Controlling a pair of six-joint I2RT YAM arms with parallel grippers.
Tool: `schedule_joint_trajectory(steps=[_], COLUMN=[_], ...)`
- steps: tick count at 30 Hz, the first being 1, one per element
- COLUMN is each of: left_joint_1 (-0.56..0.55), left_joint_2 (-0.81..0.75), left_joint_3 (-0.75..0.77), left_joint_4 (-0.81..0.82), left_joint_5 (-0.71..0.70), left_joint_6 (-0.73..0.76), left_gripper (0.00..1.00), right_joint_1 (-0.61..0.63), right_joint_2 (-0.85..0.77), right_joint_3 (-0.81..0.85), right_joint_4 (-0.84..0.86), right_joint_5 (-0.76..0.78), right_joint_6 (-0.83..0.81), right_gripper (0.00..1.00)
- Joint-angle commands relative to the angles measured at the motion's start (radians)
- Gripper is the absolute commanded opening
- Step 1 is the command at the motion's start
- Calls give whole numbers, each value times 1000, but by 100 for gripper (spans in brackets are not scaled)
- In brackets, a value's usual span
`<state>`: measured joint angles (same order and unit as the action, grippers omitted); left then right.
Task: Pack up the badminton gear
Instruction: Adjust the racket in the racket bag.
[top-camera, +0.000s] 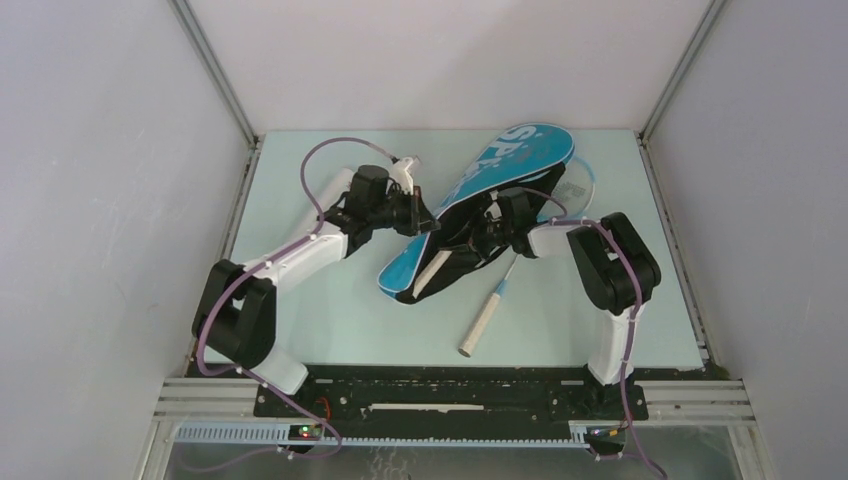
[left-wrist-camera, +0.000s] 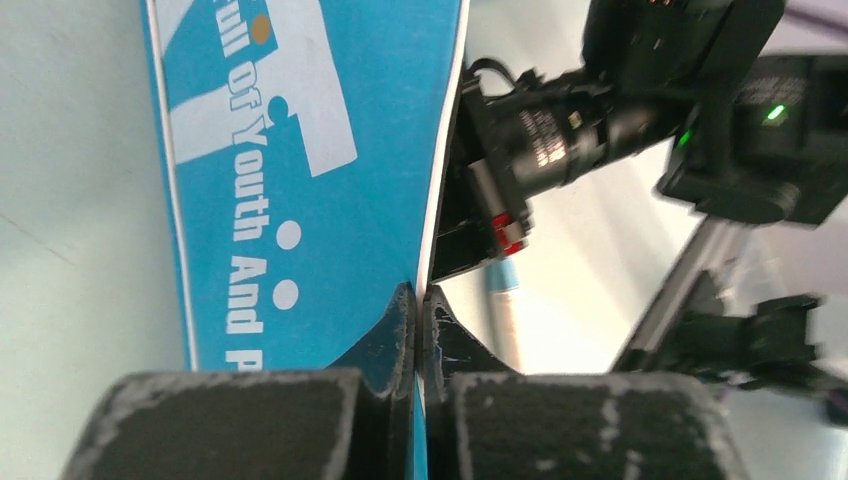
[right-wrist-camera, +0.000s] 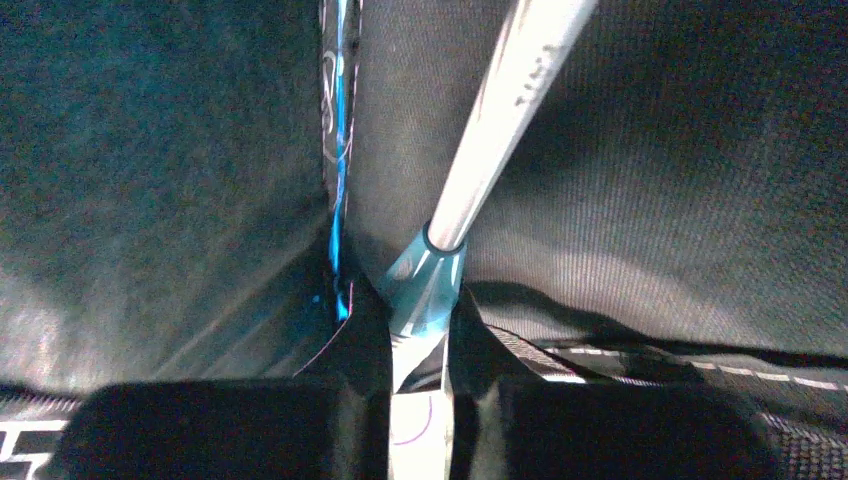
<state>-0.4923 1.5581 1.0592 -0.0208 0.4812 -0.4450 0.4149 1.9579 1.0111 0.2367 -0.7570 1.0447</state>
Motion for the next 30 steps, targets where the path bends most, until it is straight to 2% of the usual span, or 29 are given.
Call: schedule_joint_trajectory(steps=[1,5,8,17,22,30], left_joint_1=[0,3,4,-44,-73,-139], left_joint_2=[-71,-96,-108,-125,-132,-129], left_joint_3=[-14,-57,-82,-126,-133,-163], left_joint_4=[-46,-49,-47,-29,-29,-71], left_joint_5=[-17,-11,20,18,105,138], left_joint_6=[314,532,617,624,585,670], left_gripper=[0,0,0,0,0,0], right_joint_1=[-50,-88,-110,-116,-114,-116], right_joint_2=[-71,-89,-103,-81,-27,22], right_joint_3=[30,30,26,51,92,133], right_joint_4=[-28,-95,-115,-50,-63,-69], right_joint_5=[-25,-57,-52,-12,19,30], right_joint_6=[-27,-83,-96,-12,-11,5], right_gripper=[0,0,0,0,0,0])
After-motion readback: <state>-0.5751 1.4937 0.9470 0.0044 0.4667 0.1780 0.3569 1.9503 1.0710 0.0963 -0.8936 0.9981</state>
